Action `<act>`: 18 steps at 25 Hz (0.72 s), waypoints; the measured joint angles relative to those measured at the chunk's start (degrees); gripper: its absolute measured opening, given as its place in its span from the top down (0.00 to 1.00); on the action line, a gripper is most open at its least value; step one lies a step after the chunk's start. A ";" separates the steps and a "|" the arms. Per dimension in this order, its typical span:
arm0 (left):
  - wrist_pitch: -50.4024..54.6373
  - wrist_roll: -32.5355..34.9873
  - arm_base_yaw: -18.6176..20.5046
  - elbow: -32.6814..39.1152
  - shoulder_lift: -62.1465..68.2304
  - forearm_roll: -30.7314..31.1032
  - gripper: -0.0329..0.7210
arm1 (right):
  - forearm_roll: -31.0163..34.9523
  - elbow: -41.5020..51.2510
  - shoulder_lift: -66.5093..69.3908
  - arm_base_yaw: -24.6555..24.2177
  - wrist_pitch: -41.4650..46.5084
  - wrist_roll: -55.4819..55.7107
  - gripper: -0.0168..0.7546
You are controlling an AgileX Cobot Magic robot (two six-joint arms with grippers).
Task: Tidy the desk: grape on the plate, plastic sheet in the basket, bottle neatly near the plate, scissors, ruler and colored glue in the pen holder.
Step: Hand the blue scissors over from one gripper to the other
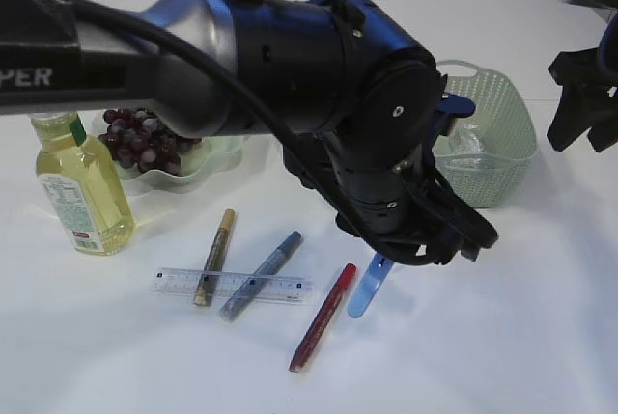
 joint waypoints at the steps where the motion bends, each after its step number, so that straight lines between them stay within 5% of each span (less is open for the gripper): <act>1: -0.27 0.00 0.00 0.02 -0.60 0.25 0.71 | 0.61 0.00 0.00 0.00 0.00 -0.11 0.46; 18: -3.78 0.00 1.46 0.11 -5.25 2.80 0.71 | 18.69 0.00 0.00 0.00 0.00 -9.16 0.46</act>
